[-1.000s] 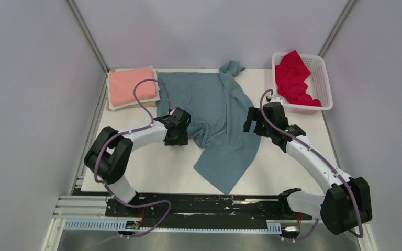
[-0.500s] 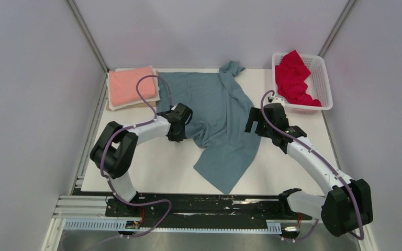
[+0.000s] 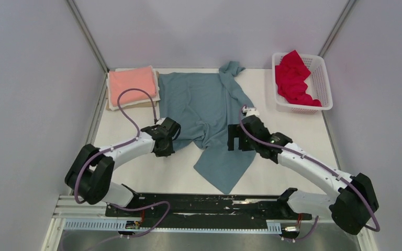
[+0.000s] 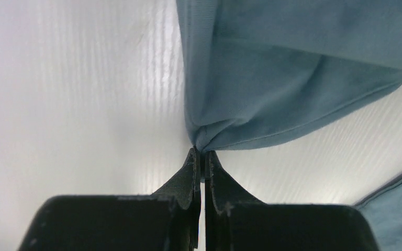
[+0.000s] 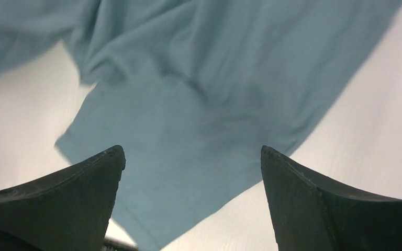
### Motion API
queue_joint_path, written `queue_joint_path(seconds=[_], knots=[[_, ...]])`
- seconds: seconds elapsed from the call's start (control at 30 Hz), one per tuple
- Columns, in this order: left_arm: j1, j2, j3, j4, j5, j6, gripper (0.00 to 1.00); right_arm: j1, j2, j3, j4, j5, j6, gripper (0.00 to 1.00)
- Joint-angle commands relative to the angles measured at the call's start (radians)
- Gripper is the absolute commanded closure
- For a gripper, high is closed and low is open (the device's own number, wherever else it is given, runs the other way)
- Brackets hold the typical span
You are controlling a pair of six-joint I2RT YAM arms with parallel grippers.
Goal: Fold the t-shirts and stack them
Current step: Flatten out the tshirt
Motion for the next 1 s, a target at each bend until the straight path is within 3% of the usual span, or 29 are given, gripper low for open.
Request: queue_joint_path(seconds=[0.0,0.17,0.3,0.53,0.8,0.97], knots=[[-0.004,-0.137,-0.057,-0.034,-0.046,-0.076,1.00,0.227,0.022,0.003,-0.128,0.012,0.100,0.02],[-0.004,-0.164,-0.080,0.007,-0.036,-0.083,1.00,0.474,0.114,-0.047,-0.161,-0.034,0.246,0.09],[-0.005,-0.153,-0.091,0.041,-0.026,-0.088,1.00,0.570,0.235,-0.038,-0.162,-0.006,0.298,0.18],[-0.002,-0.112,-0.096,0.084,-0.019,-0.088,1.00,0.586,0.332,-0.028,-0.141,-0.019,0.338,0.36],[0.010,-0.097,-0.107,0.086,-0.030,-0.098,1.00,0.583,0.398,-0.079,-0.152,0.019,0.404,0.44],[0.021,-0.103,-0.119,0.082,-0.034,-0.108,1.00,0.558,0.463,-0.073,-0.190,0.089,0.456,0.70]])
